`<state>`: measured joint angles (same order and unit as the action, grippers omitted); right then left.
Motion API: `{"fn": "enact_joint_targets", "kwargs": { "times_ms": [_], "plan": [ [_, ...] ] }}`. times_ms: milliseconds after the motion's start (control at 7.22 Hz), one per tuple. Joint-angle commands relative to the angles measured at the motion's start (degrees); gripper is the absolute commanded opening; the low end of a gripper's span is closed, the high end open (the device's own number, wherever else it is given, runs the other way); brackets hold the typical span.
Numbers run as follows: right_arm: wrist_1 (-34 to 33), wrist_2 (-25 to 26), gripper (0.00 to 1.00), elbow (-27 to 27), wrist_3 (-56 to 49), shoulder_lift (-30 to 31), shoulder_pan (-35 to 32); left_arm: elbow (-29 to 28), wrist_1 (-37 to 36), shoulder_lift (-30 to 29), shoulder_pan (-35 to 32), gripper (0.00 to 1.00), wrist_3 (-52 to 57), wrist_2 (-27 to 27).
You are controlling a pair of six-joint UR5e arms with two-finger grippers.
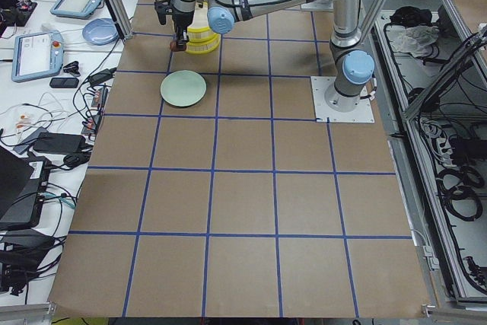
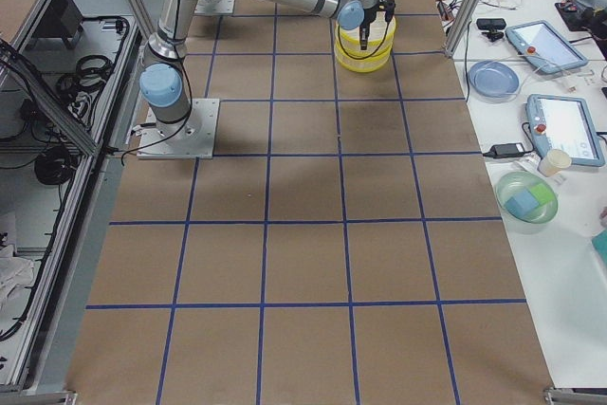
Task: Stack buns with steamer
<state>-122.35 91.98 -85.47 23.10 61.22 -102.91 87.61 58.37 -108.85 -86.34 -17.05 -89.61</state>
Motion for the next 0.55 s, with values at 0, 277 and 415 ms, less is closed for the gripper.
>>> {"fn": "enact_joint_targets", "kwargs": {
  "times_ms": [0,277,415],
  "plan": [
    [0.0,0.7,0.0,0.0,0.2,-0.1,0.1,1.9,-0.8,0.2,-0.8,0.0,0.0,0.0],
    [0.1,0.8,0.0,-0.2,0.1,-0.4,0.1,2.0,-0.8,0.5,-0.8,0.0,0.0,0.2],
    [0.2,1.2,0.0,-0.3,0.1,-0.4,0.1,2.0,-0.8,0.4,-0.8,0.0,0.0,0.3]
  ]
}}
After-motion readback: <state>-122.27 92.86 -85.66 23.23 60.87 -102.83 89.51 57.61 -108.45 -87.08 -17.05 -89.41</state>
